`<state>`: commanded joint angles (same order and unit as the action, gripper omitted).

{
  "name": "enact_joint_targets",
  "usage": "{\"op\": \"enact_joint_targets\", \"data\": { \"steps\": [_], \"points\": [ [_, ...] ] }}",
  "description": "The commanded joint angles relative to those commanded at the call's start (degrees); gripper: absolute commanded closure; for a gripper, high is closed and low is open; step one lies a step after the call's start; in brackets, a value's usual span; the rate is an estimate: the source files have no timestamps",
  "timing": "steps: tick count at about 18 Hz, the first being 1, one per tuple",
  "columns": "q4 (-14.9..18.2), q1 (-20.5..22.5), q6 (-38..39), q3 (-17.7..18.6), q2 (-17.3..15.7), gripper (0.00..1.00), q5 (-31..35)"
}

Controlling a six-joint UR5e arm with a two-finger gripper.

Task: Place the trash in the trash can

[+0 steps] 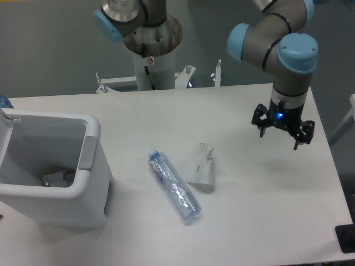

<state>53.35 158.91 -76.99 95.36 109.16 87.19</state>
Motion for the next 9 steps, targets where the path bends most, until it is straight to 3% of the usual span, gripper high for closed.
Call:
{"op": "enact_joint_targets", "data": {
  "steps": [9],
  "points": [
    [-0.18,-0.88,1.31,0.09,0.09,0.0,0.0]
  ]
}}
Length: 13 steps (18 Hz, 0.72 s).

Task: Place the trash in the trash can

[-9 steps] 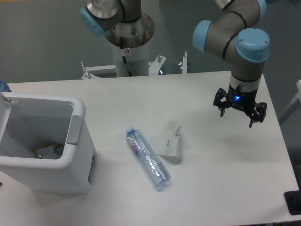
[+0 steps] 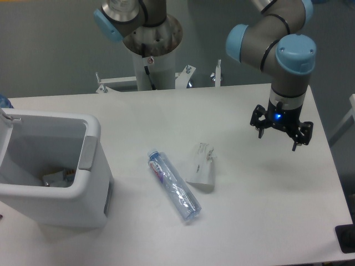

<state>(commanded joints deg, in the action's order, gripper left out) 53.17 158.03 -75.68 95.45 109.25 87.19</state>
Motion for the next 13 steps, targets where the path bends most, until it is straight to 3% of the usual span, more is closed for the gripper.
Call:
{"op": "enact_joint_targets", "data": {
  "steps": [13],
  "points": [
    [-5.45,-2.29,5.8,5.71,1.41,0.0,-2.28]
  ]
}}
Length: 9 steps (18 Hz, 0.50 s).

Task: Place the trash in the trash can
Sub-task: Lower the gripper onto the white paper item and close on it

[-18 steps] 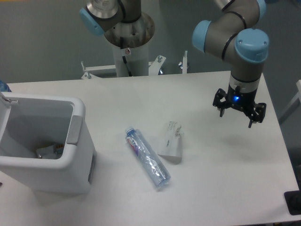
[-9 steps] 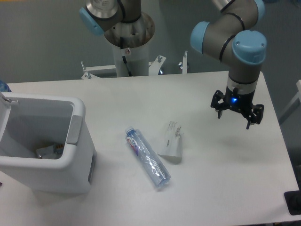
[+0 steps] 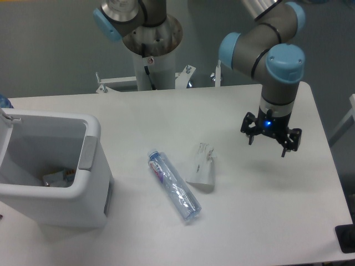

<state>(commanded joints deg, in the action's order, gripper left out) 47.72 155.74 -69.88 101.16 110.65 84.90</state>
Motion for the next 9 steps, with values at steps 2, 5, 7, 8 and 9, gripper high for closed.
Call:
{"op": "enact_joint_targets", "data": {
  "steps": [2,5,7,8,9],
  "points": [
    [0.26,-1.23,2.02,0.09,0.09,0.0,-0.18],
    [0.79,-3.69,6.93,0.61,0.0,0.0,-3.85],
    [0.79,-5.27,9.84,0.97,-0.26,0.0,-4.31],
    [0.79,-6.15,10.63,1.14,-0.35,0.0,-4.31],
    [0.88,-6.59,11.43,1.49,-0.44,0.0,-4.31]
  ]
}}
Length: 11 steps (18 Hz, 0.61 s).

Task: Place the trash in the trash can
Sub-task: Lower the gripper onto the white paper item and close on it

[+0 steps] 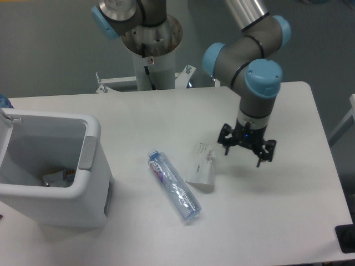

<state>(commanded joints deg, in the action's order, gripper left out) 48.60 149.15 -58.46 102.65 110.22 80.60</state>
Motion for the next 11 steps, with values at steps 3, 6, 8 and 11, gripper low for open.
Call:
{"op": "enact_joint_targets", "data": {
  "steps": [3,6,8,11],
  "points": [
    [0.0,-1.67,3.25,0.35,0.09,0.0,0.09],
    [0.0,-2.81,5.02,0.97,0.52,0.0,0.52],
    [-0.17,-2.82,4.67,2.02,1.05,0.0,0.88],
    [-0.09,-3.34,4.66,2.11,1.76,0.27,1.67]
  ]
}}
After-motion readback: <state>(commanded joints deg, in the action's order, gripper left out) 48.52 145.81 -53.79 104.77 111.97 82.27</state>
